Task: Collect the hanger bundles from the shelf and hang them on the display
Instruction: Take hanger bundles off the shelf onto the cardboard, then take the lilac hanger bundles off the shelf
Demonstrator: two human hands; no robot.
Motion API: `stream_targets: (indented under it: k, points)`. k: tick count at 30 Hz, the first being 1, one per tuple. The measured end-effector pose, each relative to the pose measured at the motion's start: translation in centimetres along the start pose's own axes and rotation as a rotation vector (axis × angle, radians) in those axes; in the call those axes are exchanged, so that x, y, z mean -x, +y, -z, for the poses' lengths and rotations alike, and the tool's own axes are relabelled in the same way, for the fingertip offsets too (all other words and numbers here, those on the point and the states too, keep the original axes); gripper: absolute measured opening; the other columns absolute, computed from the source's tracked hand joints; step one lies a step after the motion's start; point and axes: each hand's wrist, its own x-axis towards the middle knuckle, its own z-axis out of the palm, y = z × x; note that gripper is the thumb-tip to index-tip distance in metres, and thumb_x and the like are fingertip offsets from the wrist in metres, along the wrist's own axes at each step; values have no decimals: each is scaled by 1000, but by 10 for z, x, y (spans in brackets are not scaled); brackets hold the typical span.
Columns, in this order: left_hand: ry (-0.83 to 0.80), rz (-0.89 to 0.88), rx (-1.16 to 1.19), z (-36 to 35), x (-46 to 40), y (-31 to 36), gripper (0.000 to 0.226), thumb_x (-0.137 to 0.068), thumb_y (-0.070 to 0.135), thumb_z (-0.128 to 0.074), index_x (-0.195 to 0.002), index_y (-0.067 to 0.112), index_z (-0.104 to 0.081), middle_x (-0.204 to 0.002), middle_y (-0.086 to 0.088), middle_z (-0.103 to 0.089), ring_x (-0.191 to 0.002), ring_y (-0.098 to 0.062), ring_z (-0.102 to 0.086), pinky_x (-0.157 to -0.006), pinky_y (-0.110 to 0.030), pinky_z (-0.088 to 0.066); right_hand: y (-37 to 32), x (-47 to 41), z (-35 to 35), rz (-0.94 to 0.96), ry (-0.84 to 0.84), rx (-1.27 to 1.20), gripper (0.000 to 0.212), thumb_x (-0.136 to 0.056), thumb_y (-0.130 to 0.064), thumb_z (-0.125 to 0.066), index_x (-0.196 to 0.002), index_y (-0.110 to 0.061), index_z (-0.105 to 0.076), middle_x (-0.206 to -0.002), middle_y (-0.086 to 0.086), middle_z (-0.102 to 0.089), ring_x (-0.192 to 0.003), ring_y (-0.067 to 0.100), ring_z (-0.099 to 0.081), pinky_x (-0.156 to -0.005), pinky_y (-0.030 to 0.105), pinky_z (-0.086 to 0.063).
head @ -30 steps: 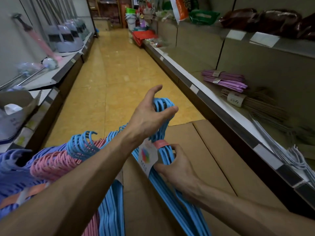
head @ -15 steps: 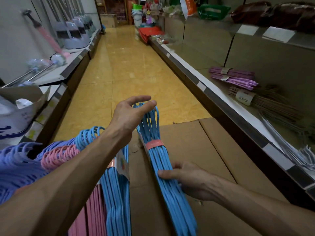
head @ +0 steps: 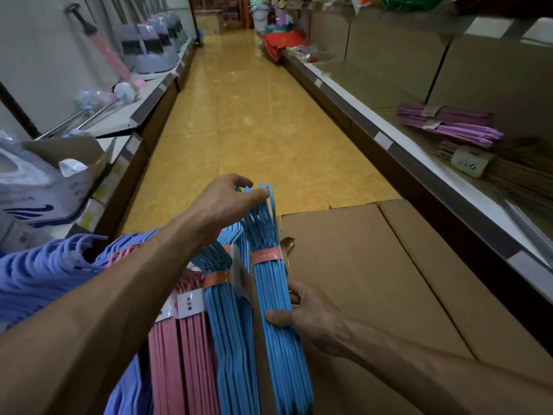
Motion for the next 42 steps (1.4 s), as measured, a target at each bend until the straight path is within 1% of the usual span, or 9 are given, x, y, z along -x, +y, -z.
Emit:
stream_targets:
  k: [5, 8, 12, 18, 21, 27, 32, 38, 42]
  points:
    - [-80, 1, -398, 8, -4, -11, 63, -94, 55, -54, -145, 20, -41, -146, -13, -49, -125, -28, -52, -98, -37, -43, 10, -10, -21, -9, -55, -23, 42, -82, -4, -76, -114, -26, -59, -114, 0, -69, -104, 18, -69, -89, 43, -59]
    - [-80, -10, -576, 10, -5, -19, 60, -93, 61, -49, -137, 21, -45, -134, -10, -59, -112, -24, -55, -110, -50, -37, 15, -12, -21, -20, -72, 50, 43, -85, -6, -74, -119, -26, -57, -116, -3, -67, -105, 15, -67, -88, 37, -60]
    - [-92, -10, -677, 16, -8, -30, 57, -90, 66, -49, -127, 24, -51, -126, -9, -62, -104, -23, -56, -102, -49, -45, 19, -15, -22, -6, -80, 140, 46, -86, -8, -73, -127, -21, -56, -117, -5, -66, -106, 13, -65, -87, 32, -59]
    - [-28, -2, -658, 17, -10, -30, 73, -86, 78, -35, -123, 18, -56, -121, -10, -64, -102, -25, -60, -91, -46, -53, 17, -27, -18, 0, -146, 299, 40, -86, -20, -76, -122, -19, -60, -116, -6, -68, -107, 11, -66, -96, 37, -56]
    - [58, -128, -666, 7, -10, -20, 60, -92, 66, -43, -125, 19, -57, -125, -10, -63, -102, -23, -58, -87, -40, -51, 16, -24, -2, -9, -145, 395, 32, -86, -26, -76, -110, -20, -58, -99, -7, -65, -94, 12, -64, -85, 31, -57]
    - [69, -458, -524, -40, -14, 15, 34, -99, 42, -51, -121, 20, -61, -126, 0, -61, -96, -8, -47, -80, -24, -36, 20, 1, 79, 1, 44, 518, 17, -88, -21, -70, -103, -22, -60, -89, -6, -63, -73, 6, -60, -67, 24, -53]
    - [-59, -537, -500, -101, -25, 30, 34, -96, 35, -57, -126, 19, -58, -123, -1, -59, -113, -15, -53, -85, -19, -32, 9, 28, 173, 63, 278, 565, 8, -90, -19, -66, -97, -21, -63, -86, -3, -65, -79, 15, -66, -76, 35, -57]
    - [-177, -542, -448, -178, -41, 41, 38, -96, 43, -55, -131, 31, -47, -128, 12, -46, -106, -1, -45, -87, -19, -38, -34, 57, 271, 122, 435, 433, 9, -97, -17, -61, -106, -16, -63, -98, 5, -66, -89, 17, -69, -77, 31, -60]
    - [-182, -546, -216, -208, -53, 73, 25, -95, 37, -59, -120, 37, -54, -121, 15, -56, -101, 1, -56, -77, -12, -46, -53, 52, 321, 155, 568, 411, 8, -98, -17, -60, -105, -18, -64, -95, 2, -68, -82, 11, -69, -67, 22, -57]
